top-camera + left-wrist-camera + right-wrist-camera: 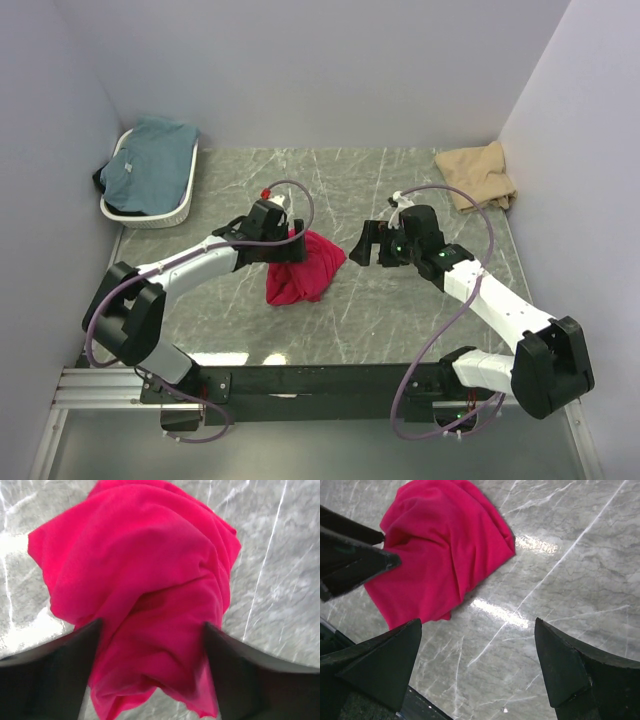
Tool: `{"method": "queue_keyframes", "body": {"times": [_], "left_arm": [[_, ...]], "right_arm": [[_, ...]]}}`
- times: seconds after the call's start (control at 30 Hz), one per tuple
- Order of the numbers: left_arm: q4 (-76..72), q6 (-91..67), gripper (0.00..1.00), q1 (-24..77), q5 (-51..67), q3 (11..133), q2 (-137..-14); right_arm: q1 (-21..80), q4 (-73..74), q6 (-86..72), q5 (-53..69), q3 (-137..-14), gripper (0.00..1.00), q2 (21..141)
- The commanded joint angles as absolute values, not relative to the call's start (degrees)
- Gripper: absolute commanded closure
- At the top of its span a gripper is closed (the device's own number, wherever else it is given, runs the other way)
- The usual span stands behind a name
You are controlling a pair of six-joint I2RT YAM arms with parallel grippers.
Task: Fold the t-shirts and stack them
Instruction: Move the tshirt to the center of the board, then flatten the tshirt out
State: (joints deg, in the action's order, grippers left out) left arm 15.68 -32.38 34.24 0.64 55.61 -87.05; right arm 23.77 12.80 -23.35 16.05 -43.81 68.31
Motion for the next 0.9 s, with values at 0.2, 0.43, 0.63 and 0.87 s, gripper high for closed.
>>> {"method": "queue_keyframes", "body": {"times": [0.2,0.43,0.63,0.87], "left_arm": [[17.4,-28.74,0.91,35.07,4.13,58.27,-83.23],[15.38,-27.69,0.99,36.12,12.03,62.12,-87.27],[21.51,-22.87,0.99,43.74,20.57,89.02,-92.35],[29.11,-21.18,0.99,52.21,30.29,111.54,-100.73]], "right_arm": [[23.99,12.3,-23.38,12.92,-44.74,0.0,66.62],[24.0,13.36,-23.47,8.62,-44.21,0.0,64.95],[23.99,14.33,-23.64,0.12,-42.8,0.0,61.0],[23.38,16.26,-28.99,-14.73,-40.35,0.0,52.85]]}}
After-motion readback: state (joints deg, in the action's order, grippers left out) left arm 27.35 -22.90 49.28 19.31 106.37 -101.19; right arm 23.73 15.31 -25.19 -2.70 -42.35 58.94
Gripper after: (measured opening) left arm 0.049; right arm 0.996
